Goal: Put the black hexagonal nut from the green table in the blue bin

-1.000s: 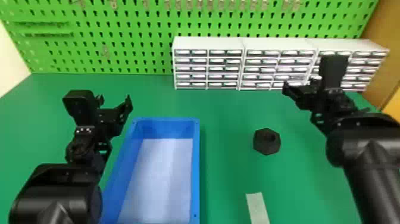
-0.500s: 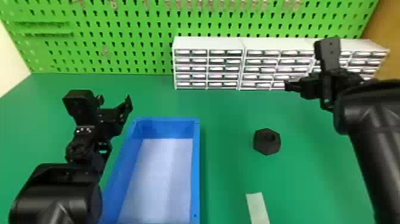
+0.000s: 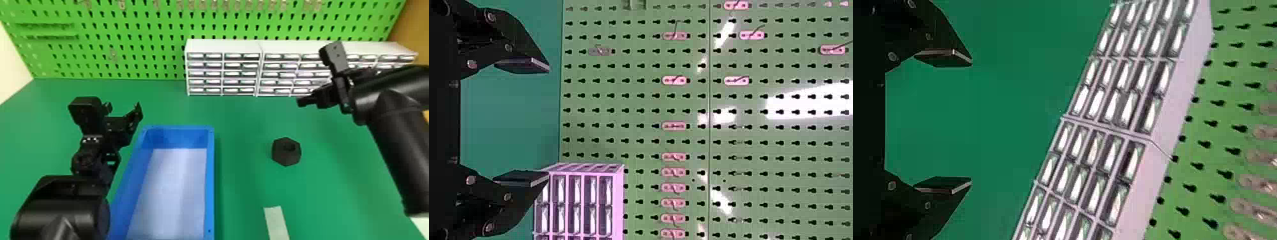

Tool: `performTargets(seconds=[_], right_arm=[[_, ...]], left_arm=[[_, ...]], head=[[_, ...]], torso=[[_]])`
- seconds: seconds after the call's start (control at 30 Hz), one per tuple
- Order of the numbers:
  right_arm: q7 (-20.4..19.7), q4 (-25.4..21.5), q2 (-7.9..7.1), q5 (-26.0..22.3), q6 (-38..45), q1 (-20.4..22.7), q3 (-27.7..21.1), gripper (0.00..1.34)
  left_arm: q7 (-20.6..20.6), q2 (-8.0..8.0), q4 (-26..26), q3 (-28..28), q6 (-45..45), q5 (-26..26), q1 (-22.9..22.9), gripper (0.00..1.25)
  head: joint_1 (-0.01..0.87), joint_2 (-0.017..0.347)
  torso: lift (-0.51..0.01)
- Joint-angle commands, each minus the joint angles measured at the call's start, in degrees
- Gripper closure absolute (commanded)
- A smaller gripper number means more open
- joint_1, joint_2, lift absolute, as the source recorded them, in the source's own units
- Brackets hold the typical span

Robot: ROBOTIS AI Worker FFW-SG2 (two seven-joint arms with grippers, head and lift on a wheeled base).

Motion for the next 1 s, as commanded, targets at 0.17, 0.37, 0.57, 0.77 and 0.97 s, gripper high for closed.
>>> performTargets(seconds=[0.17,0.37,0.57,0.77,0.97], right_arm=[[3.8,9.4,-0.57,1.6,-0.1,-4.7,5.2,0.42],[6.6,15.7,-0.13,3.1,-0.2,-7.5,7.7,0.42],[7.6,20.8,0.31,3.4,-0.9,-9.5,9.4,0.42],[7.7,24.3,0.66,2.3,-1.1,-10.6,12.2,0.41],[7.7,26.1,1.46,2.1,-0.9,-10.6,12.8,0.41]], left_arm=[[0.0,0.00,0.1,0.0,0.0,0.0,0.0,0.49],[0.0,0.00,0.2,0.0,0.0,0.0,0.0,0.49],[0.0,0.00,0.3,-0.1,0.0,0.0,0.0,0.49],[0.0,0.00,0.4,-0.2,0.0,0.0,0.0,0.49],[0.0,0.00,0.4,-0.3,0.0,0.0,0.0,0.49]], head=[[0.686,0.051],[0.686,0.051],[0.686,0.051],[0.686,0.051],[0.686,0.051]], torso=[[-0.096],[-0.096],[-0.096],[-0.096],[-0.096]])
